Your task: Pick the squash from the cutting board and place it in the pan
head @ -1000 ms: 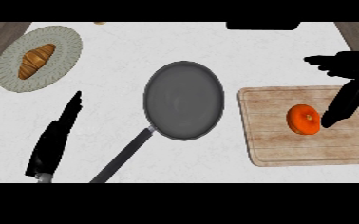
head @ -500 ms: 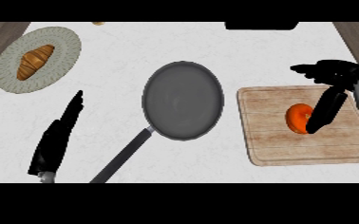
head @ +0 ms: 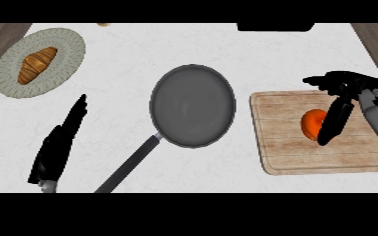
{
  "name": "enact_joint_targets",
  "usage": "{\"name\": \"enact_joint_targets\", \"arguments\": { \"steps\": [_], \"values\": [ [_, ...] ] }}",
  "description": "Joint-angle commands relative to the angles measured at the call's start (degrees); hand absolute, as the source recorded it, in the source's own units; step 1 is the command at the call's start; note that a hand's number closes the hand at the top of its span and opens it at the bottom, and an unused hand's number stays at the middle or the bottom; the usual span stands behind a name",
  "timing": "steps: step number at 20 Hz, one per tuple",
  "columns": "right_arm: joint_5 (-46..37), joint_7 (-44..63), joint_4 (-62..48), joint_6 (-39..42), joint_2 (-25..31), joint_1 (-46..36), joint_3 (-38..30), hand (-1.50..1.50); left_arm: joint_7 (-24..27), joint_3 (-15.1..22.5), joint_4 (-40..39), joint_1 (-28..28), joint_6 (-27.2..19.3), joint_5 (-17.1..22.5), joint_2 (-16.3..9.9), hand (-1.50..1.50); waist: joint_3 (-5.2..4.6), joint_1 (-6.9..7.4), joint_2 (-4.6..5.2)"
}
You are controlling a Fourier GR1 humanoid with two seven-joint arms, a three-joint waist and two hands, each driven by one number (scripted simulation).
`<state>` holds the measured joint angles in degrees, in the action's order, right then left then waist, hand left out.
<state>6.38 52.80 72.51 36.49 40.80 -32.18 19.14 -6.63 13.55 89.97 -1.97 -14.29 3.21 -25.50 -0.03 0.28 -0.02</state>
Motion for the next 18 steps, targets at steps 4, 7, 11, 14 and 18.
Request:
{"name": "enact_joint_targets", "arguments": {
  "steps": [4, 7, 11, 14, 18],
  "values": [
    [-2.25, 5.10, -1.11, 3.60, -2.29, 0.90, -1.22, -1.50, -0.52, -1.53, -0.19, 0.12, 1.62, -1.11, 1.93, 0.00, 0.02, -0.10, 0.00],
    [-5.04, 2.66, -0.55, 3.57, -2.71, 3.49, -1.87, -1.50, -0.58, -1.35, -0.19, -0.71, 0.58, -3.48, 3.48, 0.00, 0.02, -0.19, -0.02],
    [-9.16, 0.95, -2.04, 2.73, -5.31, 4.42, -2.35, -1.50, -2.26, -2.87, 4.24, -2.72, 3.60, -2.91, 2.36, 0.00, 0.03, -0.01, -0.03],
    [-11.27, -1.88, -2.41, 4.45, -4.15, 5.51, -4.02, -1.50, -3.81, -3.95, 1.77, 0.36, 3.15, -4.74, 3.77, 0.00, 0.03, -0.16, -0.01],
    [-15.63, -3.58, -7.32, 3.72, -8.77, 4.13, -5.33, -1.50, -0.71, -5.90, -1.74, 0.33, 6.04, -4.73, 4.74, 0.00, 0.03, -0.03, 0.07]
  ]
}}
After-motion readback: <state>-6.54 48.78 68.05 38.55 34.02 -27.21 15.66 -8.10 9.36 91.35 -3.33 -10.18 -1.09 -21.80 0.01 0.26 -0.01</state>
